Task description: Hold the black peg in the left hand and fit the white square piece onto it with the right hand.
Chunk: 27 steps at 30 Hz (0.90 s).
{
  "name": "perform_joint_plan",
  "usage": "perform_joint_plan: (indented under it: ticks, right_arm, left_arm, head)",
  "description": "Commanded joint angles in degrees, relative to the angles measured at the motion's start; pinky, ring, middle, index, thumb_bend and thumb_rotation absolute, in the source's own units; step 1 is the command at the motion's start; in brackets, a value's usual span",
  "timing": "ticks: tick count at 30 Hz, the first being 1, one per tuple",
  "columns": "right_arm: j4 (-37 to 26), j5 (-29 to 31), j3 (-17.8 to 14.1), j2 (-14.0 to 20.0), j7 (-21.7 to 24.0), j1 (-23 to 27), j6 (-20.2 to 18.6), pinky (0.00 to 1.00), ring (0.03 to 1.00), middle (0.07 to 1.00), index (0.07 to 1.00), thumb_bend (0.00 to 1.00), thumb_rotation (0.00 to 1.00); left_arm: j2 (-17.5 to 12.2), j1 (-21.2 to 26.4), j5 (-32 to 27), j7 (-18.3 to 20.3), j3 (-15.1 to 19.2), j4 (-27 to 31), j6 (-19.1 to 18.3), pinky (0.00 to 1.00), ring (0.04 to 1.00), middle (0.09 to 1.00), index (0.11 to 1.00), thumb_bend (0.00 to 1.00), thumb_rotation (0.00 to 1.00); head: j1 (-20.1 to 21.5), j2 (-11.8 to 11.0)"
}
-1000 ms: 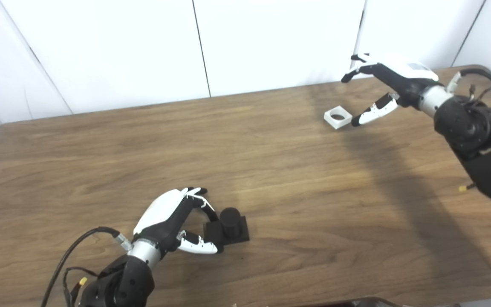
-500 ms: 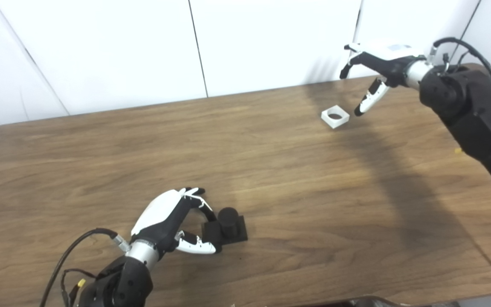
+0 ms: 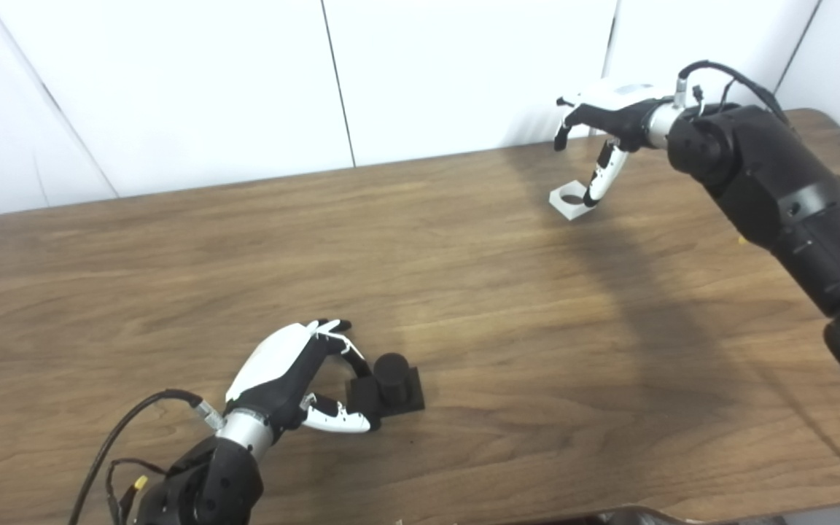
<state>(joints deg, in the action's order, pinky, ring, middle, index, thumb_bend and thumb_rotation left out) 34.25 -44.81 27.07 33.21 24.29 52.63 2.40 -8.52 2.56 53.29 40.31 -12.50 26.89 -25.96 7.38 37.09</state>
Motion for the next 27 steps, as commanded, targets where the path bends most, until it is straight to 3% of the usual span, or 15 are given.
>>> perform_joint_plan:
  ticks: [1, 13, 27]
  right_arm:
    - [1.0, -1.5, 0.5, 0.0, -1.8, 5.0, 1.2, 1.0, 1.0, 0.984, 0.727, 0.88, 0.18]
    - [5.7, -4.0, 3.5, -1.9, -1.7, 6.4, 2.0, 1.0, 1.0, 0.982, 0.72, 0.89, 0.19]
    - [8.2, -4.1, 4.0, -1.9, -1.9, 6.2, 2.6, 1.0, 1.0, 0.982, 0.734, 0.88, 0.19]
  left_arm:
    - [-0.7, 0.1, -0.5, 0.4, 0.2, -1.5, -0.9, 1.0, 1.0, 0.951, 0.491, 0.5, 0.08]
    - [-0.9, 0.7, 0.2, 1.2, 0.3, -1.2, -0.9, 1.0, 1.0, 0.95, 0.492, 0.5, 0.08]
    - [-1.2, 0.9, 0.2, 1.9, 0.6, -0.7, -0.9, 1.0, 1.0, 0.953, 0.491, 0.5, 0.08]
  head:
    - [0.1, 0.1]
    - [-0.1, 0.2]
    - [0.1, 0.4]
